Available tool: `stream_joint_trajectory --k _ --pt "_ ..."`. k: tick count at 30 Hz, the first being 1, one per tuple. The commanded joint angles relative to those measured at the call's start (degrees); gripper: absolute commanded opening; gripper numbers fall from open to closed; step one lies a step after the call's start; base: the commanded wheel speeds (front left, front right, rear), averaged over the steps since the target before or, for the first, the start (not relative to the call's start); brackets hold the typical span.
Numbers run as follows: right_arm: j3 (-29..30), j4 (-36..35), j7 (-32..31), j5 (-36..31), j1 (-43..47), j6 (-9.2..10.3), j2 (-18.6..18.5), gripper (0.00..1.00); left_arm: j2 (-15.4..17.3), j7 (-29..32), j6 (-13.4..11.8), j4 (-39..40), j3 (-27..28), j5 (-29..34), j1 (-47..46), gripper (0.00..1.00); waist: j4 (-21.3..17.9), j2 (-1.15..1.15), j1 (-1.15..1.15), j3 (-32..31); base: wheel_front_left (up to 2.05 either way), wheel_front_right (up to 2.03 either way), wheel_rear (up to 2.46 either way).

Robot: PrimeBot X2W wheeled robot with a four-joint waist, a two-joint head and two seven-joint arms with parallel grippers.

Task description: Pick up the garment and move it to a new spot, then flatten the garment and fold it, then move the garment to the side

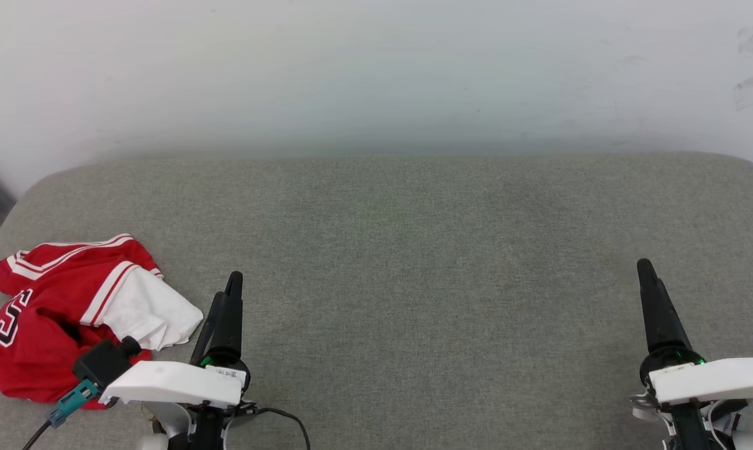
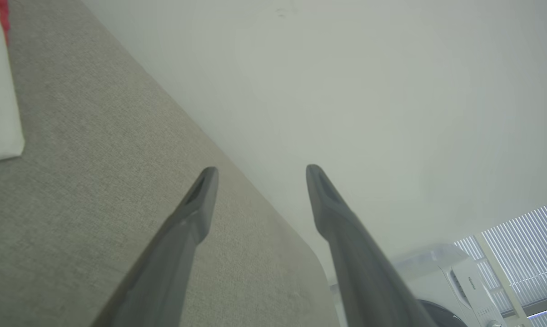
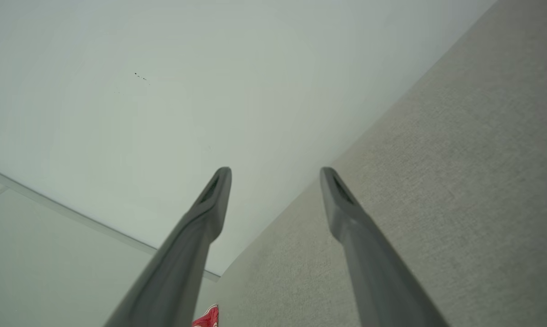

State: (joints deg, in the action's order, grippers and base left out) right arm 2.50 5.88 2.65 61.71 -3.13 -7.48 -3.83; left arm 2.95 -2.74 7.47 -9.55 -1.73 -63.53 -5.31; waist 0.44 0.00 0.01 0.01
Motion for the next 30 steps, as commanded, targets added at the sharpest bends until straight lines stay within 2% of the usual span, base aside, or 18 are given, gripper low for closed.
stream_joint_trajectory --k 1,8,14,19,20,30 --pt "-0.3 -1.3 0.6 -3.7 -0.1 -0.01 -0.5 1.00 0.0 -0.6 0.0 0.9 -0.4 2.9 -1.5 1.00 0.0 0.00 0.00 0.0 0.00 0.00 0.00" --pt "-0.9 -2.2 1.0 -14.3 0.5 -0.01 -0.7 1.00 0.0 -2.0 -0.2 1.1 -1.0 13.1 -1.5 1.00 0.2 0.00 0.00 -0.3 0.00 0.00 0.00" --pt "-1.4 -3.1 0.6 -20.6 0.9 -0.01 -0.9 1.00 0.6 -3.1 -0.8 0.7 -2.1 21.0 -1.4 1.00 0.2 0.00 0.00 -0.4 0.00 0.00 0.00" --pt "-2.0 -3.8 0.2 -25.0 1.1 -0.01 -1.2 1.00 1.5 -3.9 -1.8 0.3 -3.0 26.7 -1.7 1.00 0.2 0.00 0.00 -0.5 0.00 0.00 0.00" --pt "-2.5 -4.2 0.1 -27.2 1.2 -0.01 -1.3 1.00 1.8 -4.4 -2.4 0.1 -3.6 29.5 -1.9 1.00 0.3 0.00 0.00 -0.5 0.00 0.00 0.00" --pt "-3.0 -5.4 -0.7 -34.5 1.8 -0.02 -1.2 1.00 2.9 -6.0 -4.0 0.0 -5.6 36.9 -2.3 1.00 0.5 0.00 0.00 -0.6 0.00 0.00 0.00"
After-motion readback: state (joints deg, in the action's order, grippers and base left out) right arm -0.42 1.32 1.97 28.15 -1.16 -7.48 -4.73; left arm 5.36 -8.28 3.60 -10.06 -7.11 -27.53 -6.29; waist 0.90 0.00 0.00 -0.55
